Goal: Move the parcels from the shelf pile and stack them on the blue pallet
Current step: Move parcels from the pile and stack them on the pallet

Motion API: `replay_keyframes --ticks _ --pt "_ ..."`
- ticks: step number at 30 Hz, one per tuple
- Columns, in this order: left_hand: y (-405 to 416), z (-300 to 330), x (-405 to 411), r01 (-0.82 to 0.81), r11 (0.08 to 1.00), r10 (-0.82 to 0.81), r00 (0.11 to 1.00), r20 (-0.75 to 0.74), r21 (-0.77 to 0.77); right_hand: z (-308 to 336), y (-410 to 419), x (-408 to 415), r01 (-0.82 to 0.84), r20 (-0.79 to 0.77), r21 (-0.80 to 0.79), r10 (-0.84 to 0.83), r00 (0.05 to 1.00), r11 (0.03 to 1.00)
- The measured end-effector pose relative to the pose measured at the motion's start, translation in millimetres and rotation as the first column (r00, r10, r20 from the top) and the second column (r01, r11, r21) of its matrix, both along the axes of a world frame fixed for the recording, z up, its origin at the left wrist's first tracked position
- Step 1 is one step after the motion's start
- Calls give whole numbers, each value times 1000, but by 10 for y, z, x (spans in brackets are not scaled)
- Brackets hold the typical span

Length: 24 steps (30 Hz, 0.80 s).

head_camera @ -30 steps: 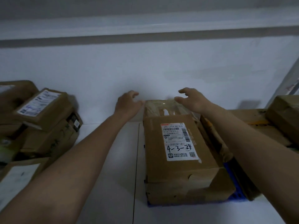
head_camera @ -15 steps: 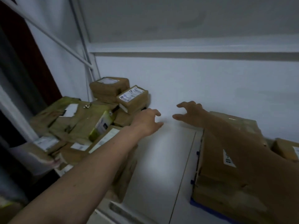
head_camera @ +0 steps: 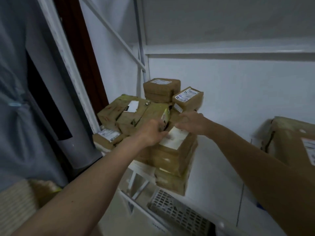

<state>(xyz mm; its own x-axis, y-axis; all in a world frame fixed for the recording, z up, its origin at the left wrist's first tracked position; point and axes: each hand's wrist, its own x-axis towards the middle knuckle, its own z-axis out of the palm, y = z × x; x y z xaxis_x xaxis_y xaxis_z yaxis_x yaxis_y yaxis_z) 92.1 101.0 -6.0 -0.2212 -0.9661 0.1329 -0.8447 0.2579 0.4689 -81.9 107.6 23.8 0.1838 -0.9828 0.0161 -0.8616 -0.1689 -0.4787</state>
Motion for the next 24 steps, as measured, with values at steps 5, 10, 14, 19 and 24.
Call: replay_keyframes --ticks 5,10,14,19,24 --pt "17 -167 687 -61 997 61 998 -6 44 -142 -37 506 18 36 32 -19 999 999" --pt "21 -346 1122 -16 998 16 1000 -6 53 -299 -67 819 52 23 81 -54 998 995" --pt "-10 -421 1333 -4 998 2 1000 19 71 -354 -12 1055 56 12 72 -57 998 996" --pt "-83 -475 1538 -15 994 17 1000 -17 107 -387 -33 1348 22 -27 89 -20 999 996" --pt "-182 -536 1662 -43 992 47 998 -34 119 -381 -188 1539 -11 -82 103 19 996 995"
